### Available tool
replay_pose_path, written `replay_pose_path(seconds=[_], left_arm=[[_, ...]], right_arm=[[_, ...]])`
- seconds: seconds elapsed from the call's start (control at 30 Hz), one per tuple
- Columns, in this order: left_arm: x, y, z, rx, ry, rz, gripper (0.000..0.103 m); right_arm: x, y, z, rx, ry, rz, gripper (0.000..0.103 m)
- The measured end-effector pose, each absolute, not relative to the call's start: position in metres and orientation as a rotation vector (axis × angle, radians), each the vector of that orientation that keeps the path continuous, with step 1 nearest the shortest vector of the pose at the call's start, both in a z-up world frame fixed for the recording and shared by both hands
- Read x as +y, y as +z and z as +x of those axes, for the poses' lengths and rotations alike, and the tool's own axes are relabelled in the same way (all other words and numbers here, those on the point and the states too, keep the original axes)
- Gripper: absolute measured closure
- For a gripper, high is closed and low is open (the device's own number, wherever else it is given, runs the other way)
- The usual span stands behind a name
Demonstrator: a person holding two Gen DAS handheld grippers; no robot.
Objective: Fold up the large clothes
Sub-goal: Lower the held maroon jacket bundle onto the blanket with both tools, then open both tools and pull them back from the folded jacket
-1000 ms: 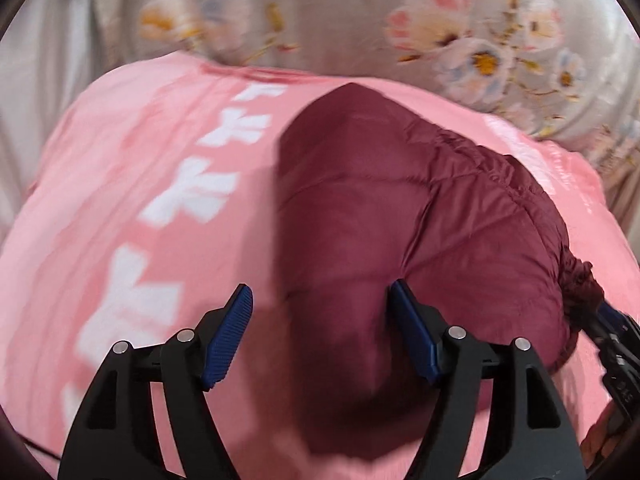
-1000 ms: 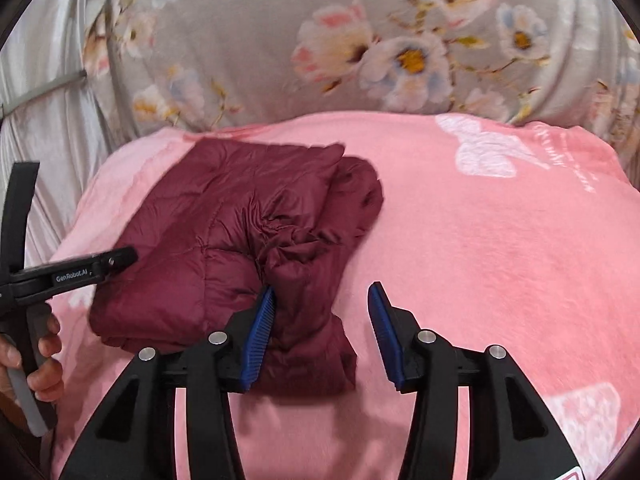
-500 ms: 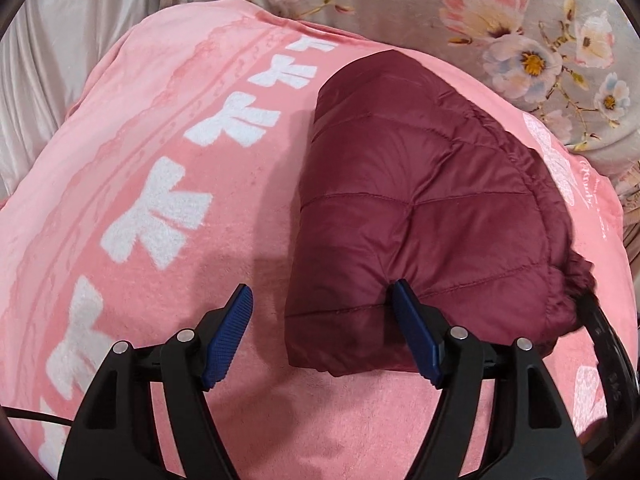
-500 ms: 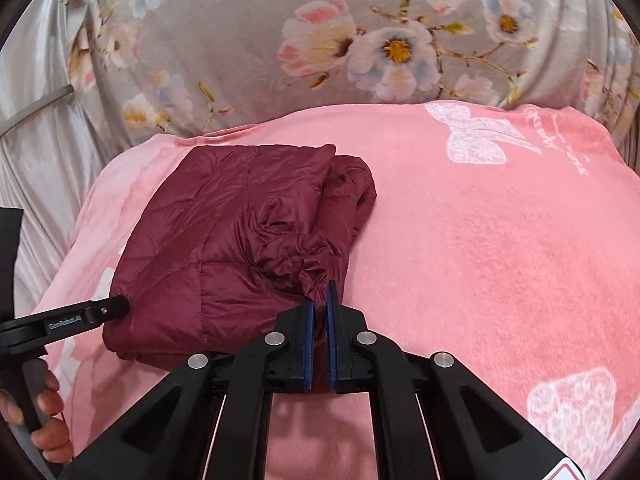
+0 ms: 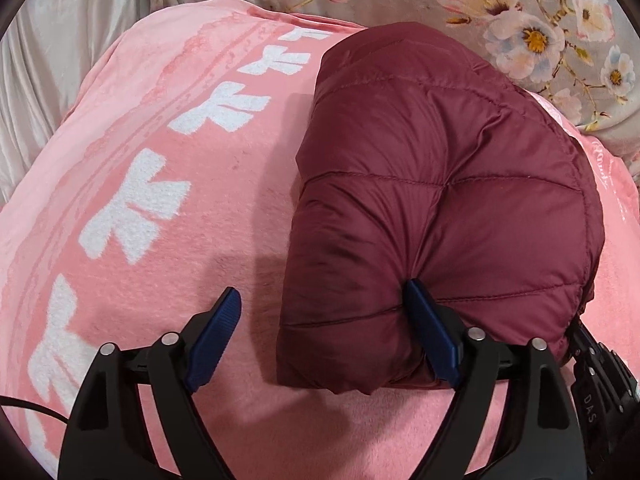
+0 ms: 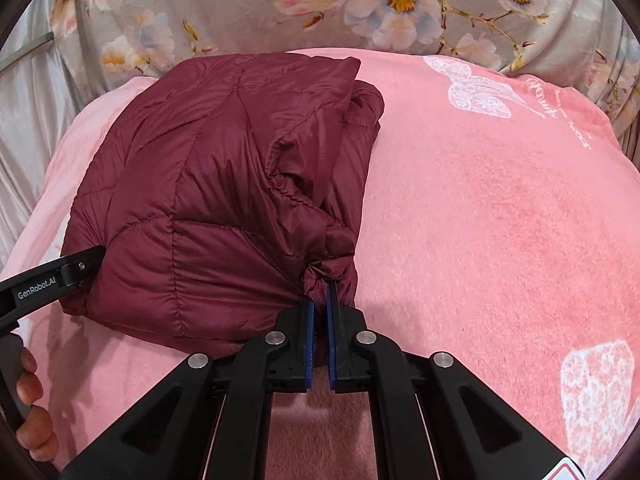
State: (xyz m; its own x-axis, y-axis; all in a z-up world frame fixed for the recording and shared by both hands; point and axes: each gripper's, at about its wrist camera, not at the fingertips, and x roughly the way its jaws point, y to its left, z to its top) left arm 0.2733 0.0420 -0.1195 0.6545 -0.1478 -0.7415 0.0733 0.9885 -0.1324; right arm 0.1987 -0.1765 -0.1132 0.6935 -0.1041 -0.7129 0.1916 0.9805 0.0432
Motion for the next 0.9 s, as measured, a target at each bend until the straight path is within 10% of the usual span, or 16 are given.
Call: replay_pose_path(seconds=[0.67, 0.83, 0.9], left_arm=[[0.029, -0.128, 0.262, 0.703, -0.072, -0.039, 0.018], [0.043, -0.106, 0.22, 0.651, -0.058, -0.015, 0.018], [0.047, -0.099, 0.201, 0.65, -0.07, -0.015, 0.017]], right_arm=[[-0.168, -0.109, 0.202, 0.794, -0.178, 0.082, 0.093], [-0.168, -0.075, 0.148, 0.673, -0.22, 0.081, 0.04], [-0.169, -0.064, 0.119, 0.62, -0.226, 0.074, 0.038]])
